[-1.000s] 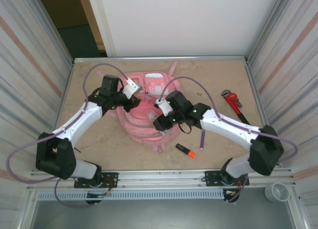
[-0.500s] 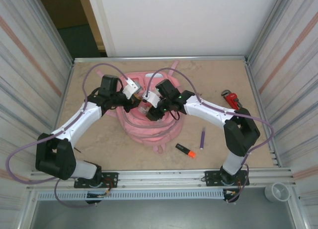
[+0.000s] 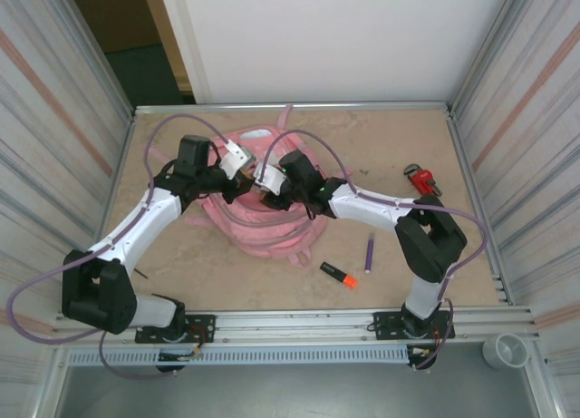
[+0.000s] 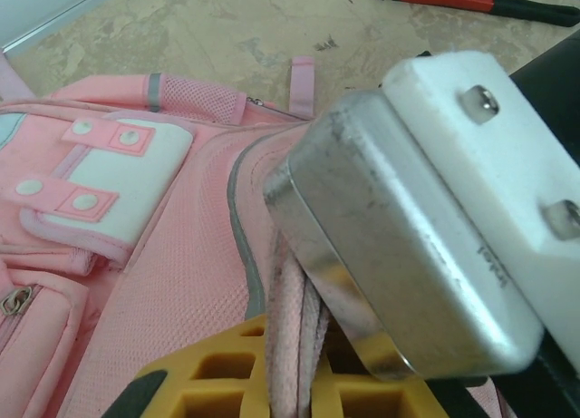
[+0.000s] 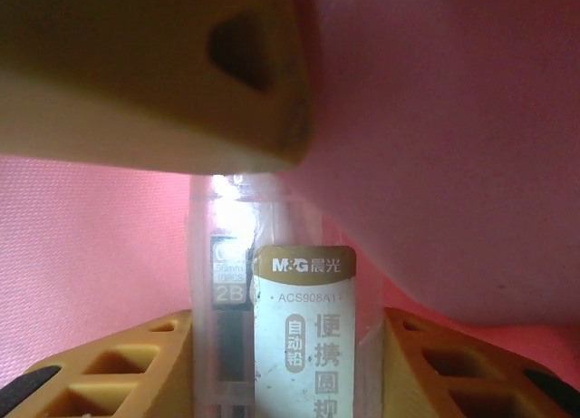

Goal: Pack the student bag

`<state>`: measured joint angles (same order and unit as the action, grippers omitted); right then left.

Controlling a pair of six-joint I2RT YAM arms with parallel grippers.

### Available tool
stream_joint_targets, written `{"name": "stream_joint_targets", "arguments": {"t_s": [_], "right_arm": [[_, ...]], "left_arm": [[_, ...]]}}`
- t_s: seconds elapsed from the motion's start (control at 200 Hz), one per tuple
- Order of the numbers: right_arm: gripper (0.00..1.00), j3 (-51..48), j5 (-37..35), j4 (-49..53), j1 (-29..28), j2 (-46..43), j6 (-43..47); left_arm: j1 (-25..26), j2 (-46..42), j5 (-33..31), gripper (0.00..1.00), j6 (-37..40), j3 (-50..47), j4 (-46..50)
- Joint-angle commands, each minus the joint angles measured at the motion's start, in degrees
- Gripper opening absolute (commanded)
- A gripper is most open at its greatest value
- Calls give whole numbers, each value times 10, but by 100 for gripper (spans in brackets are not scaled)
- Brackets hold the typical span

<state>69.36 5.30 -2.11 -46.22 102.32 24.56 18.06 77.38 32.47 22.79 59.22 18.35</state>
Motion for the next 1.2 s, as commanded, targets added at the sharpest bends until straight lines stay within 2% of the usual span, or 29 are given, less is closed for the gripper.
{"name": "stream_joint_targets", "arguments": {"t_s": [0.0, 0.055, 0.11, 0.266, 0.396, 0.506, 0.616, 0.692, 0.827, 0.932, 1.193], "right_arm": [[45, -11, -31, -86, 1, 17, 29], [48, -21, -11, -100, -2, 15, 28], [54, -32, -4, -123, -9, 16, 32], [66, -18, -139, -185, -25, 47, 27], [77, -38, -159, -204, -30, 28, 19], [77, -71, -175, -202, -40, -7, 14], [77, -96, -161, -169, -42, -43, -20], [77, -106, -139, -137, -42, -69, -61], [79, -113, -58, -60, -35, -114, -146], [80, -114, -56, -9, -29, -137, -208], [79, -126, -59, -14, 0, -175, -361]], "left_arm": [[5, -37, 77, 0, -9, 2, -28], [2, -37, 73, 0, -13, -1, -35], [0, -35, 74, 0, -20, -2, -43], [-3, -30, 88, 0, -39, -1, -54], [-4, -30, 76, 0, -39, -3, -53], [-5, -29, 72, 0, -39, -3, -53], [-6, -24, 64, 0, -43, -3, -53], [-6, -22, 57, 0, -45, -4, -52], [-6, -15, 32, 0, -56, -5, -58], [-6, -10, 32, 0, -62, -5, -59], [-3, -2, 22, 0, -67, -6, -56]]}}
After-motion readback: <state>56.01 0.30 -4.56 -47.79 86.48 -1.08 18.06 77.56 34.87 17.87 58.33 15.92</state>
